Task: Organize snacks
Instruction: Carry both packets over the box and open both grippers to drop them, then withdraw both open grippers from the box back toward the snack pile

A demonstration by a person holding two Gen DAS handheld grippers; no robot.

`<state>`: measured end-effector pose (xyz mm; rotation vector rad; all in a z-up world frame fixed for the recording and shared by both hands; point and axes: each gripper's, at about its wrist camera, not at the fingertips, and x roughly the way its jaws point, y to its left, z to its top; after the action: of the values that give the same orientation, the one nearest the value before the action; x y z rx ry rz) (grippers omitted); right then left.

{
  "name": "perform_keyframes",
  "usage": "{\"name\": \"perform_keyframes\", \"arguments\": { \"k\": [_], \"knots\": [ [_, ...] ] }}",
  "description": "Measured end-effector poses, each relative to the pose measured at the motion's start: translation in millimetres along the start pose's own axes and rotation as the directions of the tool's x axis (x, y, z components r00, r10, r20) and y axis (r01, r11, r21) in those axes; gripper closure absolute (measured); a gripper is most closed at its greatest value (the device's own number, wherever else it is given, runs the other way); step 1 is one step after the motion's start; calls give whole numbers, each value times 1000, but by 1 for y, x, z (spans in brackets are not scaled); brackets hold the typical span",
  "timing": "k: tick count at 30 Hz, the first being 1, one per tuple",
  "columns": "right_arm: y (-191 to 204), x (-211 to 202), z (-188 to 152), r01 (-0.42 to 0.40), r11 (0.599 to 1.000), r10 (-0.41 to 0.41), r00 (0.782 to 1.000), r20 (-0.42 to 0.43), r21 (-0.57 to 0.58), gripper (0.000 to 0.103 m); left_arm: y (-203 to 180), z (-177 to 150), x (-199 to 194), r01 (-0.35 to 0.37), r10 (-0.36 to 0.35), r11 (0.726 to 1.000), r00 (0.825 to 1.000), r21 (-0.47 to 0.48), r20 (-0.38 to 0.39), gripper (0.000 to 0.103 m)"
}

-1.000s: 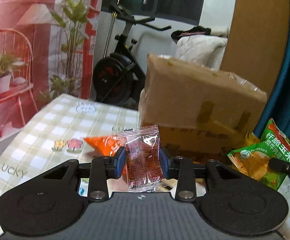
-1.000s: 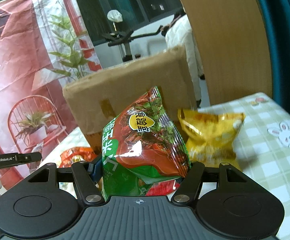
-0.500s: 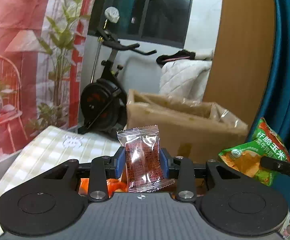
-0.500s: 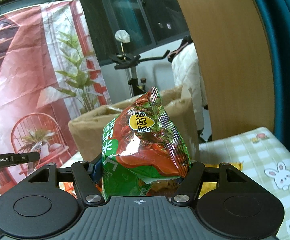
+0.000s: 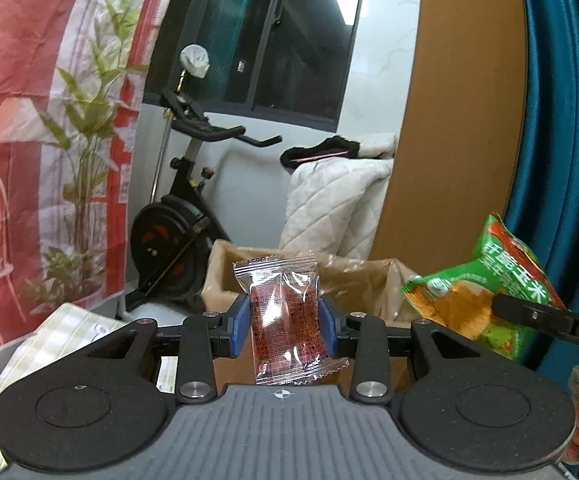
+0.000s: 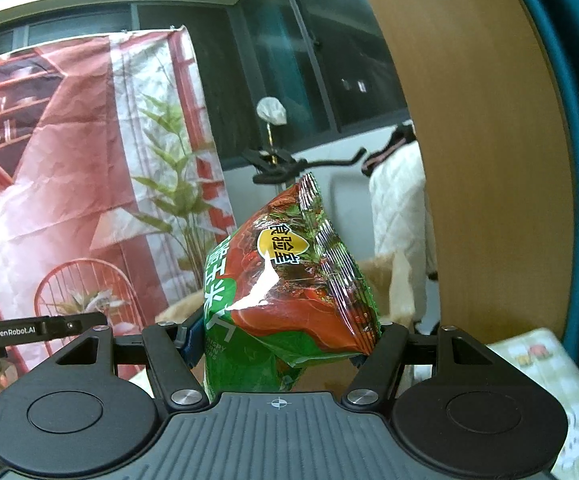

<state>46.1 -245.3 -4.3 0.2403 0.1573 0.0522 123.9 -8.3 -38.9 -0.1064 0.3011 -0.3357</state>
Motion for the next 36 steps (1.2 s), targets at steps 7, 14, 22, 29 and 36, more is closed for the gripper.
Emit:
{"name": "perform_keyframes", "arguments": {
  "k": [7, 14, 22, 29, 36],
  "knots": [
    [-10, 26, 35, 17, 998, -14, 999, 40, -59, 42, -4, 23, 28, 14, -14, 1000, 1000, 17, 5, 65],
    [-25, 75, 63, 60, 994, -55, 997, 57, -93, 42, -6, 48, 74, 13, -13, 999, 1000, 32, -8, 65],
    [-39, 145, 45, 113, 989, -119, 991, -56, -97, 42, -9, 41, 136, -5, 12, 998, 995, 67, -104, 64],
    [-49, 171, 12, 144, 986, -158, 973, -169, -90, 38, 0, 29, 155, -20, 32, 998, 980, 61, -197, 60],
    [-51, 163, 4, 157, 985, -166, 968, -187, -67, 24, 7, 30, 149, -35, 47, 998, 975, 59, -218, 45]
  ]
}}
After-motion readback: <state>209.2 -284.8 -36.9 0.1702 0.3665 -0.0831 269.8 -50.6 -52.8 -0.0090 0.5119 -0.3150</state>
